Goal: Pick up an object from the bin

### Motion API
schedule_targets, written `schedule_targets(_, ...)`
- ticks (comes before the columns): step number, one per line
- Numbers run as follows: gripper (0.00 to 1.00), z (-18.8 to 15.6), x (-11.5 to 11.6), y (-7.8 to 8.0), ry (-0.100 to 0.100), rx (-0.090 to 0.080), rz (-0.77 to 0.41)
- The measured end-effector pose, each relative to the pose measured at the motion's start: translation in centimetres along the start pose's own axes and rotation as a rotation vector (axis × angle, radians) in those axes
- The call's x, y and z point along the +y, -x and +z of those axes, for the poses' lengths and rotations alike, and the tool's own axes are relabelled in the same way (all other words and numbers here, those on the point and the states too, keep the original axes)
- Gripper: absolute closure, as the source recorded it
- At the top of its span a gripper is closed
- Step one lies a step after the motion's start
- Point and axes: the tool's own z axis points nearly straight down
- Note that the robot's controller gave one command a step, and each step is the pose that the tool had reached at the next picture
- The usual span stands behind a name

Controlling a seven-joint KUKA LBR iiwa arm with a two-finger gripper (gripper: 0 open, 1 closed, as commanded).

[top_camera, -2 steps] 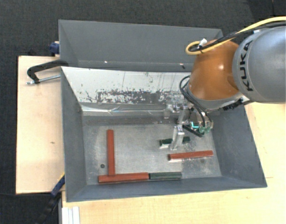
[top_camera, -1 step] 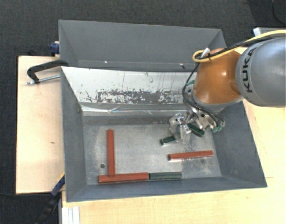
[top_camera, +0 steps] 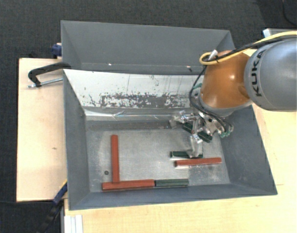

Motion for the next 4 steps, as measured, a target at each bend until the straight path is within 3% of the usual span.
schedule_targets(1,0.00,0.0,0.0,0.0,0.000,0.000,0.000)
schedule_targets(2,0.00,-0.6,1.4,-2.9,0.001,0.002,-0.077)
schedule_targets(3,0.00,-0.7,1.9,-5.2,0.002,0.004,-0.296)
schedule_targets(4,1.00,-0.3,4.9,-7.9,0.003,0.003,-0.536)
